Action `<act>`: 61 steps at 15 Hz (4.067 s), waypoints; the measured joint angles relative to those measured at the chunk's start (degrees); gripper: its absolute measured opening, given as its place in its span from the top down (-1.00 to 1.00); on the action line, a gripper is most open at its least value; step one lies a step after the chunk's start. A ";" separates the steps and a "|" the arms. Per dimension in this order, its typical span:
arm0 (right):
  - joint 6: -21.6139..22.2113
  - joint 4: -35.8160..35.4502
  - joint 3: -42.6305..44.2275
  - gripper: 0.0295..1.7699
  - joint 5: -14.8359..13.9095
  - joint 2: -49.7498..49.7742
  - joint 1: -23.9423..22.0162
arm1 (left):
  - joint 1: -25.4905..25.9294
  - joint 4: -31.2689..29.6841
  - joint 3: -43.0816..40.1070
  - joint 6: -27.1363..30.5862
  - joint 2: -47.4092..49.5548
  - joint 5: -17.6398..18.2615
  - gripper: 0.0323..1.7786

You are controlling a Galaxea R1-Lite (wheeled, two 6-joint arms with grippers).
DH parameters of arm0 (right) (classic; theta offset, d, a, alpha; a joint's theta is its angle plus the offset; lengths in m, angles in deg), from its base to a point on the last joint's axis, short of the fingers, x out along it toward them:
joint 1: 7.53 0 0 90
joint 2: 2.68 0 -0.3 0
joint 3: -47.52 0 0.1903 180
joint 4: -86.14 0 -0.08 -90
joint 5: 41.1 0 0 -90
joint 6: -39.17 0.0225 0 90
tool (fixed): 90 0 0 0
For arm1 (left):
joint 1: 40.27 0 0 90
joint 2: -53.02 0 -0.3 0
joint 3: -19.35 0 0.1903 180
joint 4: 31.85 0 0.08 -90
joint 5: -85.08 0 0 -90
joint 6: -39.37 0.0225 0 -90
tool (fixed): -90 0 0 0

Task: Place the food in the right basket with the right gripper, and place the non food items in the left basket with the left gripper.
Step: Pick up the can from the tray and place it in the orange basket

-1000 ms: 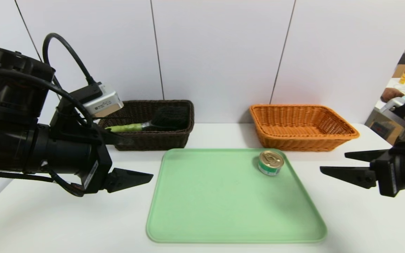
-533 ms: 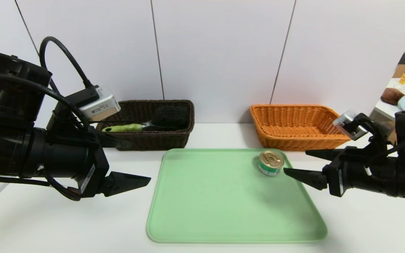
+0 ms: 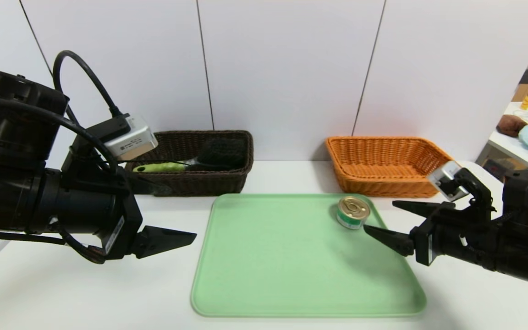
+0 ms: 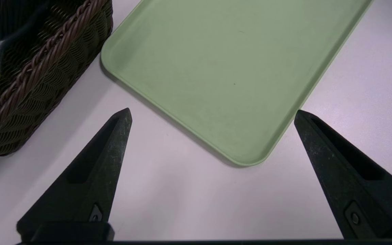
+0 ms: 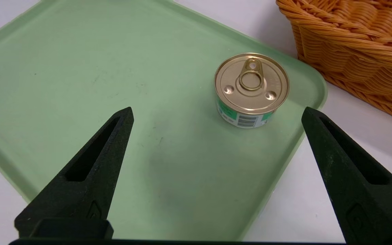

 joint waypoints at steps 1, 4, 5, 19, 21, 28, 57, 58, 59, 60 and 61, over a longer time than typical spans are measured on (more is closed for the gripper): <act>0.00 -3.43 -0.88 -0.93 -0.06 -1.18 0.05 | -0.02 -0.06 -0.11 -0.02 0.00 0.01 -0.90; -0.22 -7.80 -1.78 -0.93 -0.06 -4.27 0.22 | -0.05 -0.05 -0.41 0.05 0.00 0.00 -0.90; -0.55 -7.85 -1.68 -0.93 -0.09 -5.14 0.22 | -0.05 -0.05 -0.44 0.07 0.00 0.00 -0.90; -2.01 -14.41 3.78 -0.93 -2.29 -17.97 0.00 | -0.05 -0.48 -0.52 0.05 -1.38 0.00 -0.90; -2.06 -14.42 4.63 -0.93 -2.27 -19.15 0.00 | -0.06 -1.13 -0.52 0.02 -1.60 0.01 -0.90; -2.01 -14.38 6.07 -0.93 -2.21 -21.88 0.00 | 0.02 -1.27 -0.63 -0.02 -1.82 0.01 -0.90; -1.49 -13.81 11.19 -0.90 -2.10 -26.38 -0.02 | 0.05 -1.29 -0.63 -0.04 -1.84 0.11 -0.90; -1.43 -13.78 11.19 -0.66 -2.05 -26.37 -0.02 | 0.05 -1.29 -0.63 -0.04 -1.84 0.11 -0.90; -1.38 -13.75 11.19 -0.48 -2.02 -26.30 0.00 | 0.05 -1.29 -0.63 -0.02 -1.84 0.11 -0.90; -1.38 -13.78 11.20 -0.31 -2.07 -26.23 0.00 | 0.05 -1.29 -0.63 -0.02 -1.84 0.09 -0.90; -1.35 -13.75 11.20 -0.18 -2.07 -26.19 -0.02 | 0.05 -1.32 -0.61 -0.04 -1.84 0.12 -0.90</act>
